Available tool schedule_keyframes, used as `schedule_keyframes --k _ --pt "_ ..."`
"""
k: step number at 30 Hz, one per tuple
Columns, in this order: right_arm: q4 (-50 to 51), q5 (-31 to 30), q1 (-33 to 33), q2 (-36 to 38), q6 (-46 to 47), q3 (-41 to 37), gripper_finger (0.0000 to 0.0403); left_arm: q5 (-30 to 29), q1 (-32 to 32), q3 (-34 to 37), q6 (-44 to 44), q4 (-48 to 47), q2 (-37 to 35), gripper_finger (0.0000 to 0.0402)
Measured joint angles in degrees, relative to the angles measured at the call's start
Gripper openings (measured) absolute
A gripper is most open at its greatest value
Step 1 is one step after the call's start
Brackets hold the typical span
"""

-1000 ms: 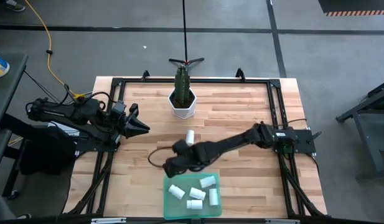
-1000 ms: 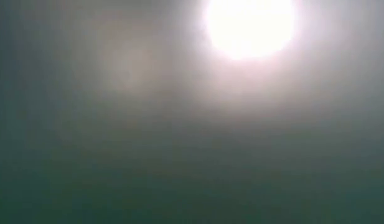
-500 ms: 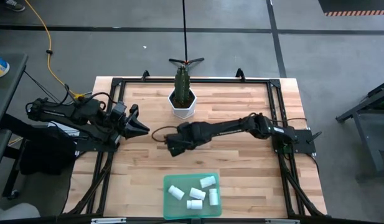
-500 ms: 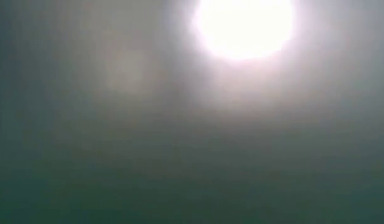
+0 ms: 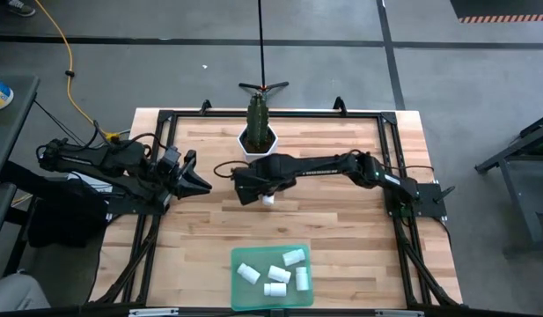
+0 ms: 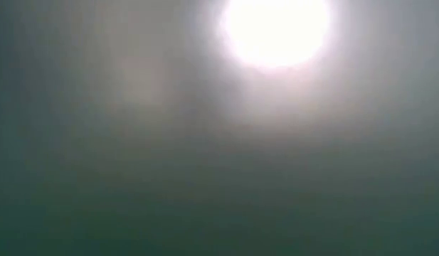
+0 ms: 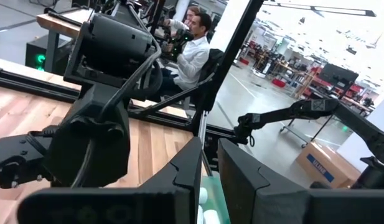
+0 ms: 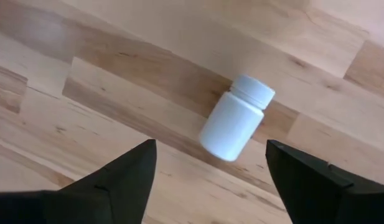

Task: Pick and place pill bottles into a basket
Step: Put the white pill bottle into the bin

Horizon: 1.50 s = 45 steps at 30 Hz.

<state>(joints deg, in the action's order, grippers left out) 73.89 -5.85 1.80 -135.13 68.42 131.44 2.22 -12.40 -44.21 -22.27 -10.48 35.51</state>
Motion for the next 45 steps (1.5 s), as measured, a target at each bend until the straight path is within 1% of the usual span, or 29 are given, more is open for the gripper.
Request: schedule_keyframes --k 5,10,15,20,23,30,45 --pt "0.43 0.15 -0.62 -0.68 0.72 -0.01 0.0320 1.43 0.01 0.00 0.05 0.02 0.00 0.0090" --pt "0.49 2.36 -1.20 -2.84 3.28 -0.27 0.0333 1.83 0.00 0.00 0.09 0.03 0.00 0.0090" --pt "0.78 3.25 -2.26 -4.00 5.24 -1.14 0.0334 2.11 0.02 0.00 0.13 -0.08 -0.02 0.0090" --pt "0.81 2.62 -3.47 -4.41 7.52 -1.11 0.0335 2.50 0.01 0.00 0.11 -0.07 -0.02 0.0090" --pt "0.57 1.24 -4.02 -4.42 9.60 -1.11 0.0335 2.84 0.02 0.00 0.09 -0.11 -0.02 0.0090" --pt "0.33 -0.26 -4.77 -4.55 10.25 -1.11 0.0335 2.84 0.02 0.00 0.00 -0.17 -0.02 0.0090" --pt "-0.63 0.20 -4.83 -7.10 11.44 -1.09 0.0335 3.35 0.02 0.00 -0.04 -0.45 -0.02 0.0090"
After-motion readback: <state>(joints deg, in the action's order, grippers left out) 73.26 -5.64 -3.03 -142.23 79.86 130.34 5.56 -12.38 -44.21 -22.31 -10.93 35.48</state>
